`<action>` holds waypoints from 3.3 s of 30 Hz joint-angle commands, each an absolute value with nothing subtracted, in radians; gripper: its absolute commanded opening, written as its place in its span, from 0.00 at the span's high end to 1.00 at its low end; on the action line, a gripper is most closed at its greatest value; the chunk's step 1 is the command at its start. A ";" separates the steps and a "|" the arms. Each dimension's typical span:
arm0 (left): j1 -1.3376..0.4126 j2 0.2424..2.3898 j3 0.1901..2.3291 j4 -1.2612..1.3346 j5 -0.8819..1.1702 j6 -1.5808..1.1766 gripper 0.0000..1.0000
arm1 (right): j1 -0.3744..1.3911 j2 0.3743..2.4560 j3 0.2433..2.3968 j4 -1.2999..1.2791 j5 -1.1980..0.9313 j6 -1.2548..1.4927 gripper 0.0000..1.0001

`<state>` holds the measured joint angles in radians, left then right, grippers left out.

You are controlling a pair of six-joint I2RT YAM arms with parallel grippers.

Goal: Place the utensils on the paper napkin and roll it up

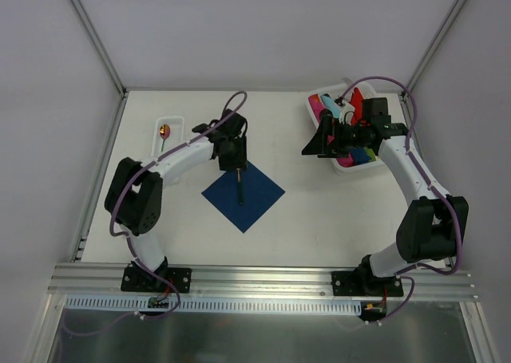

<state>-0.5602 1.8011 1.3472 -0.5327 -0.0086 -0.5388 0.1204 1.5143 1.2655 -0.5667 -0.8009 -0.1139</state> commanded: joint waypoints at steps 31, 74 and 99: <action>0.083 2.123 1.888 -0.744 -0.077 -0.091 0.76 | 0.095 1.657 1.396 -0.612 -0.821 -0.138 0.01; 0.069 2.238 1.870 -0.741 -0.069 -0.167 1.00 | 0.052 1.749 1.470 -0.638 -0.857 -0.120 0.01; -0.509 1.911 1.888 -0.885 -0.101 -0.465 1.00 | 0.051 1.654 1.416 -0.632 -0.871 -0.112 0.01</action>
